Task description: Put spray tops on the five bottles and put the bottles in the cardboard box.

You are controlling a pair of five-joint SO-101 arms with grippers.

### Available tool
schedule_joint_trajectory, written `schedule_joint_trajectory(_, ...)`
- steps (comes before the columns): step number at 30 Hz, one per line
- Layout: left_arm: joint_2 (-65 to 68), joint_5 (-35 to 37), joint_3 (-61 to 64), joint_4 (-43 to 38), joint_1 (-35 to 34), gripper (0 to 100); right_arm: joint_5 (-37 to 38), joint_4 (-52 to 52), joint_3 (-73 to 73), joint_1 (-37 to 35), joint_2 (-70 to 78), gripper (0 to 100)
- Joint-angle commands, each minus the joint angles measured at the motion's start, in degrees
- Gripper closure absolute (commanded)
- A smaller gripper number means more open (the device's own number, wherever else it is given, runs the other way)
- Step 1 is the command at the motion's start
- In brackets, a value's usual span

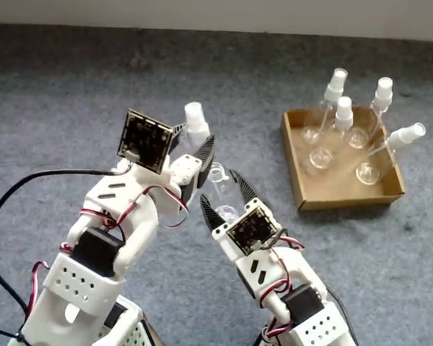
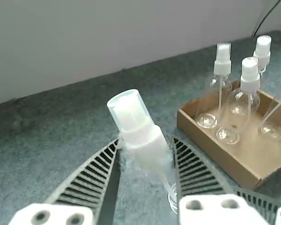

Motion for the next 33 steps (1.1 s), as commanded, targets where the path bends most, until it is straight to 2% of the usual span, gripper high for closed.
schedule_joint_trajectory(1, -1.01, -1.23, 3.03, -0.09, 1.80, 99, 0.53, -1.19, 8.04, -0.31, -0.31, 91.5)
schedule_joint_trajectory(8, -1.10, -1.23, 6.81, 0.00, 9.01, 99, 0.35, 1.80, 8.04, -0.40, -0.84, 91.5)
schedule_joint_trajectory(33, -3.65, -1.49, 13.23, 0.18, 9.01, 99, 0.18, 1.98, 7.69, -0.22, -0.84, 91.5)
